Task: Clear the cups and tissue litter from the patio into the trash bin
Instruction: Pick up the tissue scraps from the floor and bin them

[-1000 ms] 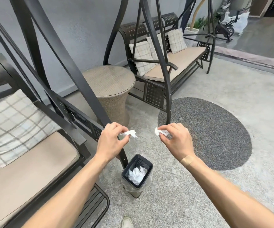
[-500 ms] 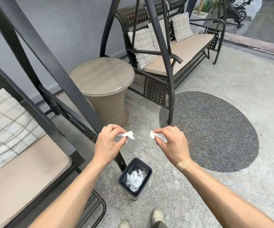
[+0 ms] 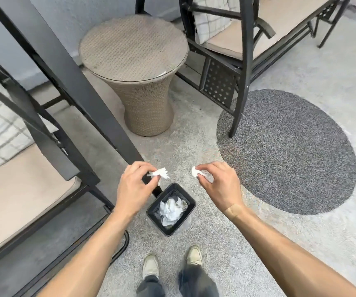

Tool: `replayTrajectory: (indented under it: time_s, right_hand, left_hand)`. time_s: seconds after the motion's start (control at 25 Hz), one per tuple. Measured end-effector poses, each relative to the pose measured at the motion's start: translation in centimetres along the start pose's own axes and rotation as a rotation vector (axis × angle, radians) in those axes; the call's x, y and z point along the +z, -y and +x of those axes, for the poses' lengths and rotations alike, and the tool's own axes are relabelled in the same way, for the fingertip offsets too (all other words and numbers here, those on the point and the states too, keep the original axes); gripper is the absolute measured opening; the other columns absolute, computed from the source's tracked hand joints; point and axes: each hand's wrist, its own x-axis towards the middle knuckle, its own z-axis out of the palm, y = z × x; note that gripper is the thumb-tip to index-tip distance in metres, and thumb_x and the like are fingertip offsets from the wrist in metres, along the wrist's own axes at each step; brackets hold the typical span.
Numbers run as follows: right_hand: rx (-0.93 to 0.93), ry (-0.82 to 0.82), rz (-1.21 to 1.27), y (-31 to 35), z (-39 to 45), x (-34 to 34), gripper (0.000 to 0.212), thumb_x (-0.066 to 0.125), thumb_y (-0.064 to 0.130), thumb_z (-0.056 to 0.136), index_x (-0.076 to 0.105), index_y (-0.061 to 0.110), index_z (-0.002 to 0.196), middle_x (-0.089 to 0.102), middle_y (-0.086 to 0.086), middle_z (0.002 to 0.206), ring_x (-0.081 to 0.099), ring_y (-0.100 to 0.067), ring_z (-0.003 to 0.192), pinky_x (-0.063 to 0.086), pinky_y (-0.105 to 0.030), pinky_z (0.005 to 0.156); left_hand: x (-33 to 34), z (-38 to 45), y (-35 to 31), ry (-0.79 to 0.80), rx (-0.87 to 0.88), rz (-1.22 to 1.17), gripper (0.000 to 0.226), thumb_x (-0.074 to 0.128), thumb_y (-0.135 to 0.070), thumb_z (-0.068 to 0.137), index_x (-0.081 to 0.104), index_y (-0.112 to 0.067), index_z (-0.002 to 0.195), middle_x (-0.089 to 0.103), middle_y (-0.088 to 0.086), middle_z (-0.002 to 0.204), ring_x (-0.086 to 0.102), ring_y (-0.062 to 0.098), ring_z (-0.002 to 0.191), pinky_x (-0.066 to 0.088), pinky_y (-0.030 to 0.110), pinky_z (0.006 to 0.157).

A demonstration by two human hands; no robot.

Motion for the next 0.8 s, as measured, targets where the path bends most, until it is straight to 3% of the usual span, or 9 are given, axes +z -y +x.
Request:
replayTrajectory:
  time_s: [0.16, 0.28, 0.56, 0.72, 0.8]
  right_hand:
    - [0.112, 0.166, -0.025, -4.5, 0.1, 8.7, 0.023, 0.071, 0.032, 0.083, 0.068, 0.028, 0.105, 0.067, 0.007, 0.101, 0.05, -0.006, 0.094, 0.046, -0.04, 0.089]
    - [0.2, 0.292, -0.004, -8.2, -0.7, 16.1, 0.024, 0.069, 0.032, 0.085, 0.067, 0.029, 0.109, 0.067, 0.005, 0.108, 0.057, -0.012, 0.102, 0.047, -0.043, 0.094]
    - [0.266, 0.508, -0.119, -15.6, -3.9, 31.6, 0.023, 0.067, 0.025, 0.088, 0.067, 0.031, 0.11, 0.068, 0.002, 0.114, 0.067, -0.017, 0.089, 0.05, -0.028, 0.076]
    - [0.23, 0.594, -0.202, -18.1, -4.4, 37.2, 0.024, 0.066, 0.025, 0.088, 0.066, 0.029, 0.112, 0.068, -0.002, 0.112, 0.069, -0.024, 0.088, 0.052, -0.032, 0.075]
    - [0.222, 0.621, -0.243, -19.2, -4.6, 38.8, 0.024, 0.066, 0.024, 0.088, 0.066, 0.028, 0.112, 0.068, -0.003, 0.109, 0.069, -0.025, 0.086, 0.051, -0.032, 0.074]
  left_hand:
    - [6.1, -0.8, 6.2, 0.087, -0.107, 0.006, 0.014, 0.073, -0.026, 0.084, 0.071, -0.021, 0.097, 0.063, -0.013, 0.105, 0.055, 0.007, 0.102, 0.032, 0.027, 0.094]
    - [11.4, -2.2, 11.8, 0.174, -0.211, 0.026, 0.017, 0.072, -0.027, 0.085, 0.07, -0.023, 0.102, 0.064, -0.012, 0.105, 0.055, 0.008, 0.101, 0.038, 0.029, 0.09]
    - [23.4, -4.9, 23.6, 0.346, -0.422, 0.161, 0.024, 0.065, -0.04, 0.089, 0.064, -0.03, 0.111, 0.07, -0.01, 0.106, 0.064, 0.012, 0.097, 0.05, 0.043, 0.094]
    - [28.5, -6.1, 27.4, 0.329, -0.403, 0.307, 0.025, 0.067, -0.041, 0.087, 0.063, -0.031, 0.109, 0.071, -0.01, 0.091, 0.058, 0.011, 0.081, 0.039, 0.032, 0.086]
    - [30.4, -6.6, 28.5, 0.334, -0.393, 0.362, 0.026, 0.066, -0.041, 0.088, 0.062, -0.029, 0.11, 0.071, -0.006, 0.089, 0.059, 0.014, 0.082, 0.035, 0.033, 0.081]
